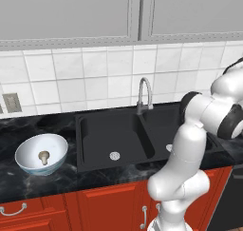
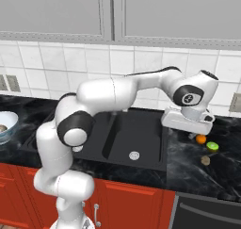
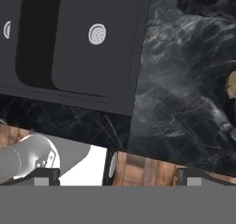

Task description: There is a mixed pile of frozen fruits and vegetables on the counter. Locate all the frozen vegetables and place the items in a bowl on the counter. Take all the frozen fruits and defrost them in a running sink.

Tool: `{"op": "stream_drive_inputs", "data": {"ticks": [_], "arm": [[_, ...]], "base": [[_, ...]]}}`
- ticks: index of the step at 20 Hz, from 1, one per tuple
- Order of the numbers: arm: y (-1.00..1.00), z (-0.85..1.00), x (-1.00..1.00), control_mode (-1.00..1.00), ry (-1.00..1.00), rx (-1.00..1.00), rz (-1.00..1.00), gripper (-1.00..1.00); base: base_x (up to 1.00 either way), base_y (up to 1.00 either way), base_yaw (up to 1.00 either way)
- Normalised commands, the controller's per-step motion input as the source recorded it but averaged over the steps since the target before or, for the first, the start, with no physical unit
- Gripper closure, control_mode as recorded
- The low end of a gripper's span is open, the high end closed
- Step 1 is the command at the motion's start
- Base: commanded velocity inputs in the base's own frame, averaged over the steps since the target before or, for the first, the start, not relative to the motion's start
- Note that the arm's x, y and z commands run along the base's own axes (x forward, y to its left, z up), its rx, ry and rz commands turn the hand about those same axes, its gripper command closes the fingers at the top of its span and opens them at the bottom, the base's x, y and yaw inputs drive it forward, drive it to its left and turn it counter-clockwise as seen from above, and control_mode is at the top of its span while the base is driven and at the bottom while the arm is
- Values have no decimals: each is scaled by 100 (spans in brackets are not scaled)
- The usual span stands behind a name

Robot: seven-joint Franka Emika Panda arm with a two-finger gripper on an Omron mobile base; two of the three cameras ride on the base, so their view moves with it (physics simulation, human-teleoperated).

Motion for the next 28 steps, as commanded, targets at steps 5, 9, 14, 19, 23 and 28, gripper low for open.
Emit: {"op": "stream_drive_inputs", "data": {"ticks": [5,9,14,19,23,28], "arm": [[0,-1,31,-100,-1,-7,-1,-100],[0,-14,49,-100,-12,-1,-5,-100],[-21,-24,15,-100,-4,-3,-18,-100],[-28,-5,0,-100,0,-7,-23,-100],[-22,-11,0,-100,3,-8,-21,-100],[-9,-36,5,-100,1,-8,-16,-100]], "base": [[0,0,0],[0,0,0],[0,0,0],[0,0,0],[0,0,0],[0,0,0]]}}
